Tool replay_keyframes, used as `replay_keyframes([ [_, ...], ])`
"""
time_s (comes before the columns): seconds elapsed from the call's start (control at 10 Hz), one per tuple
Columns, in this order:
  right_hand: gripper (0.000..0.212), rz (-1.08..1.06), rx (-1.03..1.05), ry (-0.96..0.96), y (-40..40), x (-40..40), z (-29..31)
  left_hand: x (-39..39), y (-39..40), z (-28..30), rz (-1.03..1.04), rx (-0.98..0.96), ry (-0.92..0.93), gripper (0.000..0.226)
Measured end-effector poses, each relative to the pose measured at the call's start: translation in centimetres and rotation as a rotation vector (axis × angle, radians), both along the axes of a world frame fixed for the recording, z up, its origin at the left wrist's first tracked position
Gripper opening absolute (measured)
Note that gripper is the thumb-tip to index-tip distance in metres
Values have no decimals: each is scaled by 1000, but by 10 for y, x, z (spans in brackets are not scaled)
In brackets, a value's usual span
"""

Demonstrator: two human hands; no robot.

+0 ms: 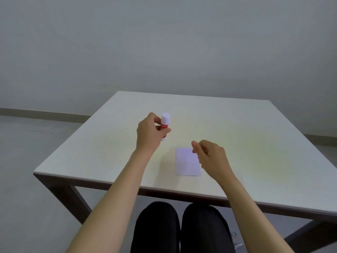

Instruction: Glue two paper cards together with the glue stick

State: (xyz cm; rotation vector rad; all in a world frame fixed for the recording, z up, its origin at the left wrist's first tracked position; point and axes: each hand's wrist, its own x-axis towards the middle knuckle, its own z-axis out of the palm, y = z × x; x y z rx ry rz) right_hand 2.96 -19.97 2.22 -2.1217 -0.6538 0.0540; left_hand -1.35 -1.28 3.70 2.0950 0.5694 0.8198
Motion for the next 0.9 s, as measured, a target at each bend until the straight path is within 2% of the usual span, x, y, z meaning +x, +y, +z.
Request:
replay_keyframes([
  [0.2, 10, -86, 116, -10, -17, -7, -22, 30, 14, -15, 46, -134, 40, 31],
  [0.8, 5, -45, 150, -5, -18, -14, -25, 40, 18, -48, 18, -121, 113, 31],
  [0.9, 5, -31, 125, 12, -15, -16, -31, 34, 19, -55, -17, -137, 168, 44],
])
